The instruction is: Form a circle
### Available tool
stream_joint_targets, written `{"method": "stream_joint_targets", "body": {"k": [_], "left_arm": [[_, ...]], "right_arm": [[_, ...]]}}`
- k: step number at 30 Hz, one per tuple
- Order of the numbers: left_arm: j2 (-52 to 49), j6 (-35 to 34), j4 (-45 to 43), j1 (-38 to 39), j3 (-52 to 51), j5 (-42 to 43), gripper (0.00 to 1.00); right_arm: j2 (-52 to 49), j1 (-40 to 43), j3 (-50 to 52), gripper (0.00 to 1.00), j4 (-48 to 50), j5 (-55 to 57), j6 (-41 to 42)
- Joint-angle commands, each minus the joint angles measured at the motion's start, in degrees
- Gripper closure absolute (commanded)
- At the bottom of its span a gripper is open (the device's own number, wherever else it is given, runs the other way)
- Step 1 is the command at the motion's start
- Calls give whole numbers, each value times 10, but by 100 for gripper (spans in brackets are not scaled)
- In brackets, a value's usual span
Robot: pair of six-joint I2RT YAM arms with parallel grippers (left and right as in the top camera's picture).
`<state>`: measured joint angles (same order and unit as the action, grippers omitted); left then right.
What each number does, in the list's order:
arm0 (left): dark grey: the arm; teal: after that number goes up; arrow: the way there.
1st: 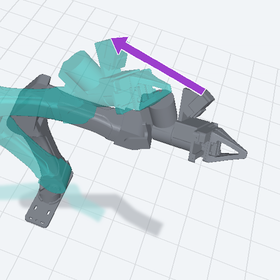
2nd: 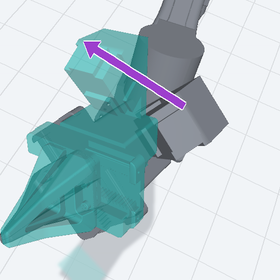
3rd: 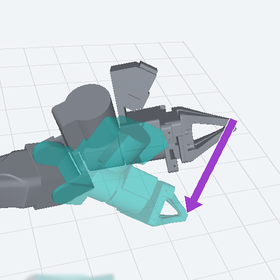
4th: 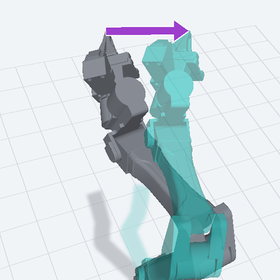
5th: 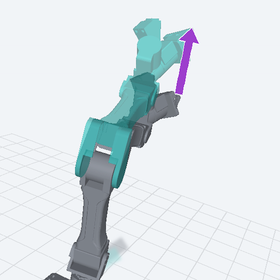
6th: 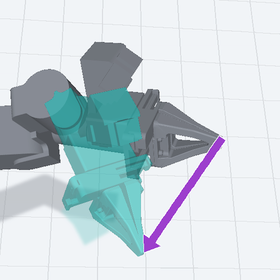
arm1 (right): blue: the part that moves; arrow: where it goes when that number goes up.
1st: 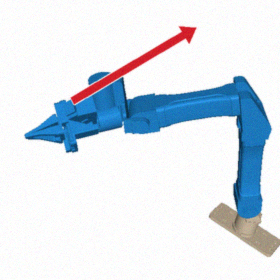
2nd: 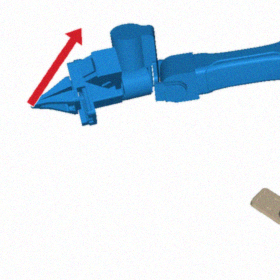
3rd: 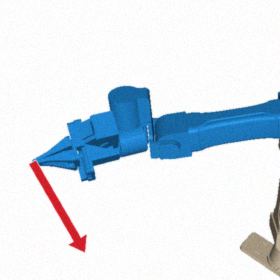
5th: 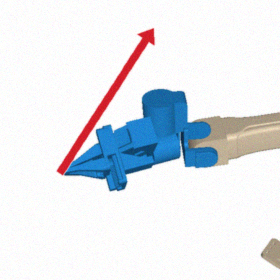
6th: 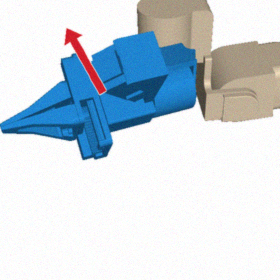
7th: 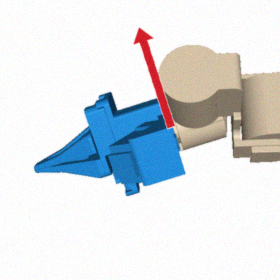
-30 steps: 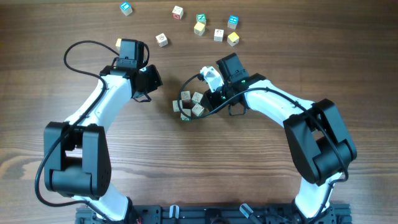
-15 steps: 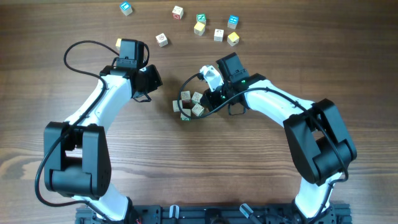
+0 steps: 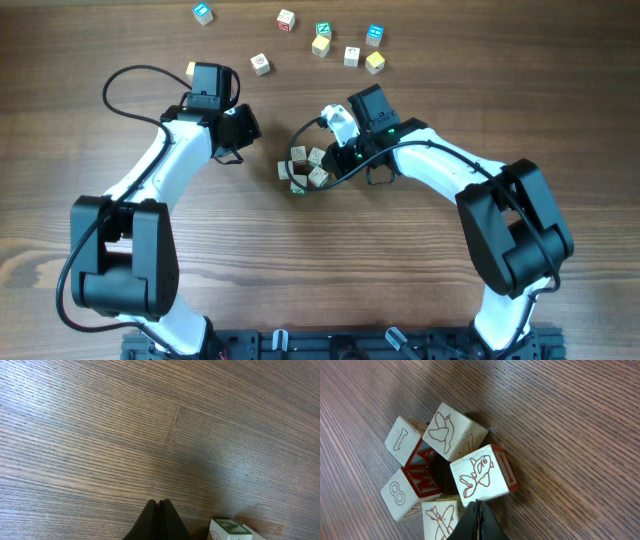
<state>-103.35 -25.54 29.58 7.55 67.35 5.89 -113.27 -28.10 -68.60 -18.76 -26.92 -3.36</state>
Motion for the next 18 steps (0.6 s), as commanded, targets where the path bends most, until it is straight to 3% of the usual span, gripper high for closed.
{"method": "stream_joint_targets", "body": {"k": [1, 7, 14, 15, 16, 18], "left_arm": [[-9, 12, -1, 1, 2, -2, 96], [-9, 12, -2, 1, 2, -2, 96], [-9, 13, 5, 0, 2, -71, 93], [-9, 13, 5, 0, 2, -80, 87], [-9, 13, 5, 0, 2, -89, 73], [-9, 13, 7, 1, 2, -92, 21]], "right_arm": [[-7, -2, 6, 96, 3, 5, -10], [-7, -2, 6, 94, 4, 5, -10], [31, 47, 2, 87, 9, 6, -9], [40, 62, 2, 82, 10, 7, -6], [46, 78, 2, 71, 13, 18, 9], [48, 111, 2, 39, 15, 53, 24]]}}
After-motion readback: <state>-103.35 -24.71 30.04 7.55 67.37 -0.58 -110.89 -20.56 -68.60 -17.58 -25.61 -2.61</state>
